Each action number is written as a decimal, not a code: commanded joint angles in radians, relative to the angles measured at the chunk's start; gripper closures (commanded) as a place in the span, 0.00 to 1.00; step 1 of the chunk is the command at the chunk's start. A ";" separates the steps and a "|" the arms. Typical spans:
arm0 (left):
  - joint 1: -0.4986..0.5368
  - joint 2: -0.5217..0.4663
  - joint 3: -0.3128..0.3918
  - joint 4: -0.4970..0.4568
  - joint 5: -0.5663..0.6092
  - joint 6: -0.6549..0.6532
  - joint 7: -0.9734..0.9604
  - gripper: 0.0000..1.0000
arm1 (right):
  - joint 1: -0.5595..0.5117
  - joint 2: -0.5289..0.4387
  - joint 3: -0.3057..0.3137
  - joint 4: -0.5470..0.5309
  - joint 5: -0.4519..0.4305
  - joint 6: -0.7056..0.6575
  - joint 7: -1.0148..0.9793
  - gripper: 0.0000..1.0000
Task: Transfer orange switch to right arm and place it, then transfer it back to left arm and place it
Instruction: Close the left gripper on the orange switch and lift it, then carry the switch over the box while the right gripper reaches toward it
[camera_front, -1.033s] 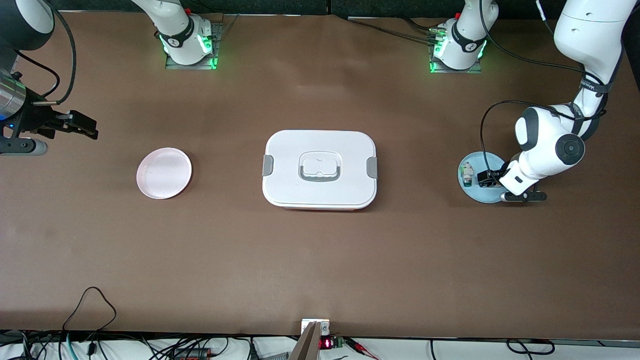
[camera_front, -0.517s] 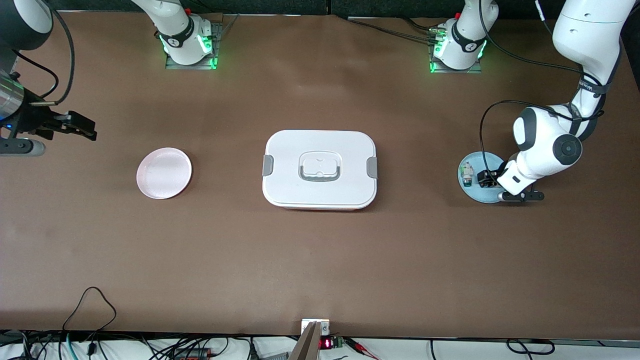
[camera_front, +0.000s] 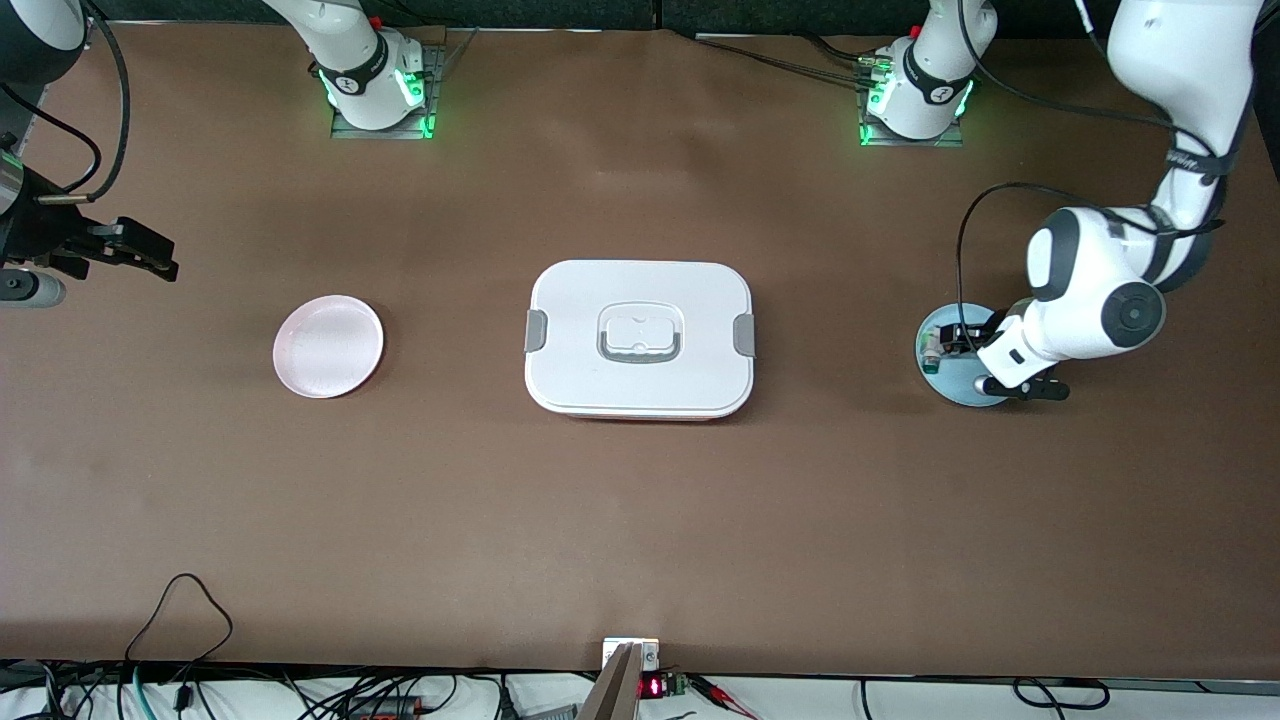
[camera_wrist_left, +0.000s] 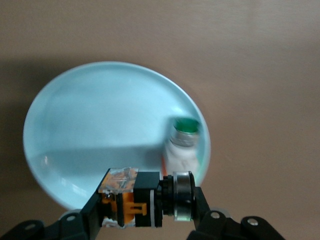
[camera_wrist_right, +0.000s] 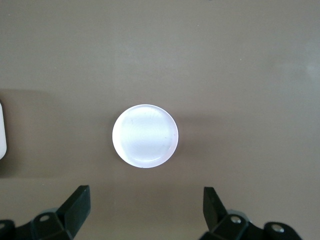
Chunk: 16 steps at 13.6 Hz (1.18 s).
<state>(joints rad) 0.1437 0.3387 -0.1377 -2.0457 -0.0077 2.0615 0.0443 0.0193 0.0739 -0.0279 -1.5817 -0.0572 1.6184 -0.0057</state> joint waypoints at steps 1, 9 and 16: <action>0.007 -0.047 -0.045 0.100 -0.072 -0.238 -0.023 0.80 | -0.009 0.003 -0.015 0.019 0.020 -0.018 -0.005 0.00; 0.007 -0.148 -0.175 0.430 -0.539 -0.878 -0.586 0.82 | 0.005 -0.002 -0.003 0.020 0.062 -0.018 -0.005 0.00; -0.038 -0.138 -0.347 0.552 -0.998 -0.708 -1.278 0.86 | 0.004 -0.002 0.002 0.009 0.448 -0.034 -0.005 0.00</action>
<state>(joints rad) 0.1195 0.1757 -0.4608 -1.5256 -0.9099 1.2661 -1.1092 0.0270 0.0577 -0.0279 -1.5745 0.2933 1.5958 -0.0065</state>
